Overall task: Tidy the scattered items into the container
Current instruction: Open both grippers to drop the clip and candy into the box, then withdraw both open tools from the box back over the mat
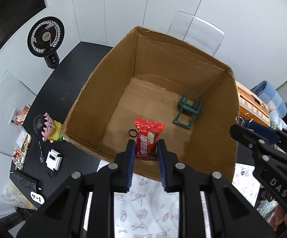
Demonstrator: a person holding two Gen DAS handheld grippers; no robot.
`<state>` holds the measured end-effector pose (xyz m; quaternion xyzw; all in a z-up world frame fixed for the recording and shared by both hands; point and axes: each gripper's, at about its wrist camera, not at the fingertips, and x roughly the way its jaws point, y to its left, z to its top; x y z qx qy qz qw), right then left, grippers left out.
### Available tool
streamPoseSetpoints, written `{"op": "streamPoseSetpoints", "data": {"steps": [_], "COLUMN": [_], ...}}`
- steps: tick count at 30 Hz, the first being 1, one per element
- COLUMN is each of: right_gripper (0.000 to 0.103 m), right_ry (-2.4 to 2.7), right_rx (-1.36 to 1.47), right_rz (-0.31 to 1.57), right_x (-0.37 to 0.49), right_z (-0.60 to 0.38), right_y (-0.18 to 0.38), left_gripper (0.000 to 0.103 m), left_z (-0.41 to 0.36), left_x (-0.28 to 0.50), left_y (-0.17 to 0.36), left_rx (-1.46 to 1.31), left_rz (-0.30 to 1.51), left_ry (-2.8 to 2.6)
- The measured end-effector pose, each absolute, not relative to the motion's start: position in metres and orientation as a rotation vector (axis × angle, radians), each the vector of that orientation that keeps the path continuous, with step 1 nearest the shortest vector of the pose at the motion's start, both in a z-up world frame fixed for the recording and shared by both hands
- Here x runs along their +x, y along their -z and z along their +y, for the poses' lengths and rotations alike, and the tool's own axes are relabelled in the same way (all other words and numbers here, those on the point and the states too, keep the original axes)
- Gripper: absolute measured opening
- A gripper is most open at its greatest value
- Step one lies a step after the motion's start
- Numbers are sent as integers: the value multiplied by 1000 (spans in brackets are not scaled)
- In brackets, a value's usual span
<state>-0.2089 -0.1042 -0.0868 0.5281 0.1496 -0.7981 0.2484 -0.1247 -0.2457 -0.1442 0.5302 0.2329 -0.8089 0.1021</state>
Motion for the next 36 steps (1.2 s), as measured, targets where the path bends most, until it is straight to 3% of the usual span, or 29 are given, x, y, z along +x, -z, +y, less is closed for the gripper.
{"op": "streamPoseSetpoints", "data": {"steps": [11, 12, 14, 16, 18, 21, 23, 26, 36], "right_gripper": [33, 33, 34, 46, 70, 96, 102, 103, 103], "right_ry": [2152, 2154, 2161, 2173, 2177, 2193, 2198, 2203, 2211], "right_rx": [1466, 1474, 1490, 1498, 1496, 1474, 1468, 1477, 1466], "right_rz": [430, 429, 430, 440, 438, 445, 439, 447, 423], "right_x": [-218, -219, -221, -222, -222, -221, -221, -223, -221], "right_z": [-117, -116, -114, -112, -109, -106, -103, -101, -96], "right_y": [97, 99, 101, 102, 103, 100, 99, 99, 92], "left_gripper": [22, 24, 36, 71, 81, 87, 92, 102, 103], "left_z": [-256, -256, -258, -260, -261, -267, -272, -275, -269], "left_x": [-130, -131, -131, -129, -126, -120, -115, -113, -106], "left_y": [154, 155, 157, 159, 159, 163, 164, 168, 161], "left_rx": [1588, 1592, 1600, 1588, 1559, 1533, 1505, 1515, 1512], "left_rz": [716, 724, 753, 769, 784, 843, 908, 933, 893], "left_ry": [2359, 2359, 2346, 2330, 2324, 2265, 2245, 2218, 2214]}}
